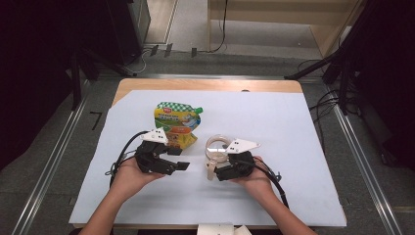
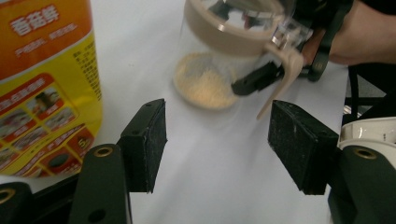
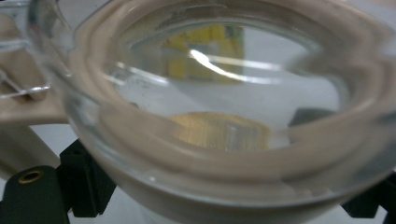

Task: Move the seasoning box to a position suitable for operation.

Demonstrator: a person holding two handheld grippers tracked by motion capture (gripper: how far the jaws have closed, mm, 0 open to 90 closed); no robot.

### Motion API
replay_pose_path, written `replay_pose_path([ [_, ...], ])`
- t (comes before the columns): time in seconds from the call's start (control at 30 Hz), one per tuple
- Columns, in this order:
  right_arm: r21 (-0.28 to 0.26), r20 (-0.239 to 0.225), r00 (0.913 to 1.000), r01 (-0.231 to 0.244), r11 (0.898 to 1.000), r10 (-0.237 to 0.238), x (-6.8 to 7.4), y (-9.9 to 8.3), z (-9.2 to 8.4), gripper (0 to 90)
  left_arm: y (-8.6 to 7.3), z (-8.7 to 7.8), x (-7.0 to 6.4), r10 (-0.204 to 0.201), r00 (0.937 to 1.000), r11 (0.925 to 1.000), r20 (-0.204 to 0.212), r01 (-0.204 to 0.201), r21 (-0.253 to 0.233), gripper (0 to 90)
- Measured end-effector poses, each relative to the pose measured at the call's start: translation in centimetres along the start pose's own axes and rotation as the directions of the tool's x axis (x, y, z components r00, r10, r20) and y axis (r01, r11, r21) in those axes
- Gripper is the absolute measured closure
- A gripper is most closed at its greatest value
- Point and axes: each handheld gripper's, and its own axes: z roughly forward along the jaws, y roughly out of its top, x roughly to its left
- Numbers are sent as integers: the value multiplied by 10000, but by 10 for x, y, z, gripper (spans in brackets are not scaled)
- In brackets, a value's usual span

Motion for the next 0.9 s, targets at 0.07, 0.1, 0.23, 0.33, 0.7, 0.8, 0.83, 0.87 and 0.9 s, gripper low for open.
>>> replay_pose_path([
  [0.07,155,-103,9999,17,9999,-16,4,-2,4,118,0,4,-4,205,9998,9996,79,-207,205,381],
  [0.1,155,-103,9999,17,9999,-16,4,-2,4,118,0,4,-4,205,9998,9996,79,-207,205,382],
  [0.23,50,189,9989,439,9990,-440,12,-10,4,116,3,8,-4,-7,9994,10000,359,7,11,409],
  [0.33,57,118,9991,395,9992,-396,11,-10,4,114,5,11,-6,-28,9992,10000,398,30,-46,413],
  [0.7,487,-446,9989,-98,9988,119,5,-7,-18,125,6,17,-12,304,9989,9993,360,-312,205,417],
  [0.8,567,-654,9976,-174,9982,211,3,-8,-30,135,5,17,-12,350,9989,9990,308,-359,280,419],
  [0.83,567,-654,9976,-174,9982,211,3,-8,-30,135,5,17,-12,350,9989,9990,308,-359,280,423],
  [0.87,607,-597,9979,-226,9979,263,3,-9,-34,139,5,17,-12,353,9988,9989,332,-364,311,423],
  [0.9,627,-544,9981,-238,9978,272,3,-9,-40,162,5,17,-12,314,9988,9990,370,-326,308,440],
])
